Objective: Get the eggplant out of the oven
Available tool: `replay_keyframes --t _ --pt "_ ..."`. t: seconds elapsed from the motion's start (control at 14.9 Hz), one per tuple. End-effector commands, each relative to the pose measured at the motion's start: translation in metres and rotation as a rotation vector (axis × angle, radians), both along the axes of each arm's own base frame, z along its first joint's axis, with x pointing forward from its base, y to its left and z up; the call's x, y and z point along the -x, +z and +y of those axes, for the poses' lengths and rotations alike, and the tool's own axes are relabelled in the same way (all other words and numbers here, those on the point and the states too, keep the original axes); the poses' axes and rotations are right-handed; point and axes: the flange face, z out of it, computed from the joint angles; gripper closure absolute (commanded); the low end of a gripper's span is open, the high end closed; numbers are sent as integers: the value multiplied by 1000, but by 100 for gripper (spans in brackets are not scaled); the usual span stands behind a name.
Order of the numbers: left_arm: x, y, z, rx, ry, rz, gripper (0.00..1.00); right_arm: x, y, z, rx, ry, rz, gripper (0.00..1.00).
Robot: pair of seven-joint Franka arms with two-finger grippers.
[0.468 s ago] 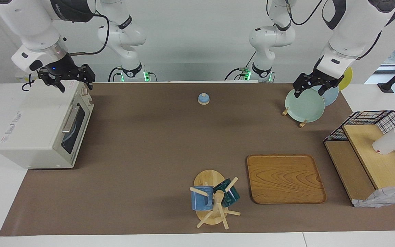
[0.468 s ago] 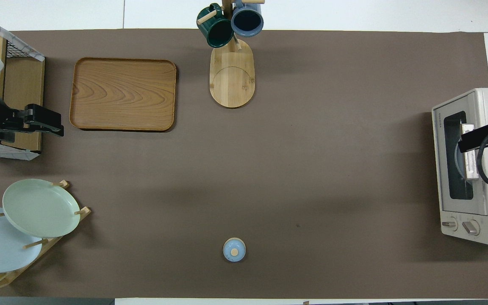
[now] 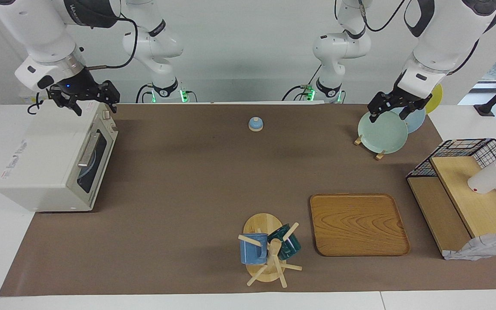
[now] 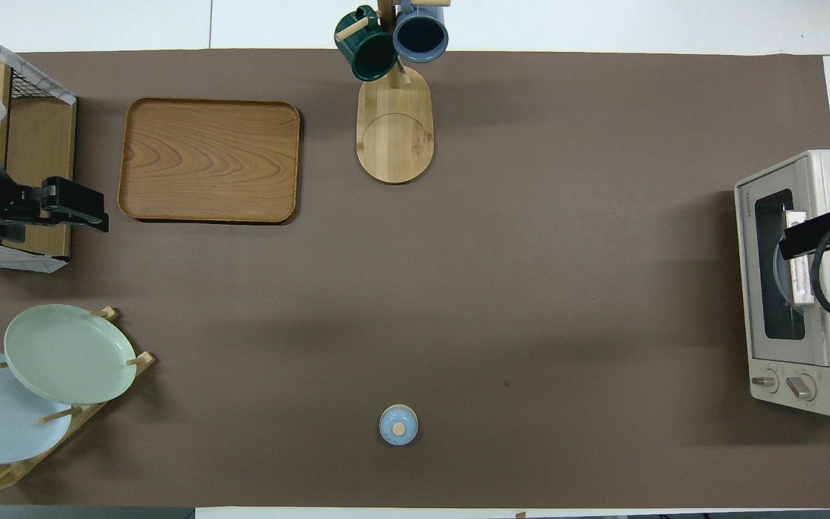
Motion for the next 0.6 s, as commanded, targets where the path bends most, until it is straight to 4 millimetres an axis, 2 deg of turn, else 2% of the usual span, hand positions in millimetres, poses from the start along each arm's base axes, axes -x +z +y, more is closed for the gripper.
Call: replay_keyframes --t 0.0,0.2,0.27,0.33,0.4,0.54 --pt "8 0 5 -15 7 -4 0 5 1 2 -31 -12 -7 0" --pt "8 0 5 -15 7 -4 0 5 0 2 -34 13 -6 2" --pt "8 0 5 -15 7 -4 0 5 0 2 -32 12 -8 49" --pt "8 0 5 -15 7 -4 0 5 0 4 -32 17 -8 87" --pt "8 0 5 -15 7 -4 0 3 1 5 -28 20 -20 100" --pt "8 0 5 -15 7 -4 0 -5 -2 4 -26 19 -78 100"
